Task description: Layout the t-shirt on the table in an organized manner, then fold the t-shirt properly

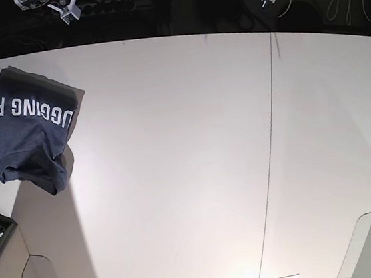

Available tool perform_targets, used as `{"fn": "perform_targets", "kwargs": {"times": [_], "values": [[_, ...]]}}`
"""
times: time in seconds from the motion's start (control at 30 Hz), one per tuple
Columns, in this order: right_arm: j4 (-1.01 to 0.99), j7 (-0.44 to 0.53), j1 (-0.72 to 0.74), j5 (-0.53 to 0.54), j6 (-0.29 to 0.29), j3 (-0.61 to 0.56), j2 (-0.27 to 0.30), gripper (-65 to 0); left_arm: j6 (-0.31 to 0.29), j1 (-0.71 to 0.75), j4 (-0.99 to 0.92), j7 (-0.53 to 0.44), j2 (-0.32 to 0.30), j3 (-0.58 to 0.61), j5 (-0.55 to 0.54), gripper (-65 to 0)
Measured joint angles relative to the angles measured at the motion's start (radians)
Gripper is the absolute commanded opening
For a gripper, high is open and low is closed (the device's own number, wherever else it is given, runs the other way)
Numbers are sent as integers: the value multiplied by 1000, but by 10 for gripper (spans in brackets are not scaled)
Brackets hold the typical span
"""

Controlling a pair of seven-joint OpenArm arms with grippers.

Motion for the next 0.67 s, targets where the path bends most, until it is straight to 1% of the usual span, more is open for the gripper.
{"fn": "perform_targets", "kwargs": {"times": [0.1,0.2,0.27,0.3,0.37,0.5,0.57,0.67], "values": [[-8,-1,16,41,-145,-1,-53,-650,9,-57,-33,2,59,2,0,-650],[-11,-7,27,76,-275,15,-92,-650,9,-98,-37,0,99,2,-1,-650],[-12,-7,28,89,-336,50,-125,-650,10,-120,-37,0,121,1,-2,-650],[-12,-8,27,103,-355,72,-138,-650,10,-126,-37,0,132,2,-1,-650],[-12,-12,27,128,-365,122,-167,-650,10,-134,-37,0,150,2,0,-650],[-12,-13,39,130,-360,187,-210,-650,10,-139,-37,0,159,2,1,-650],[-12,-12,44,130,-357,195,-213,-650,10,-139,-37,0,159,2,1,-650],[-12,-10,51,160,-358,196,-212,-650,10,-139,-37,0,162,0,1,-650]]}}
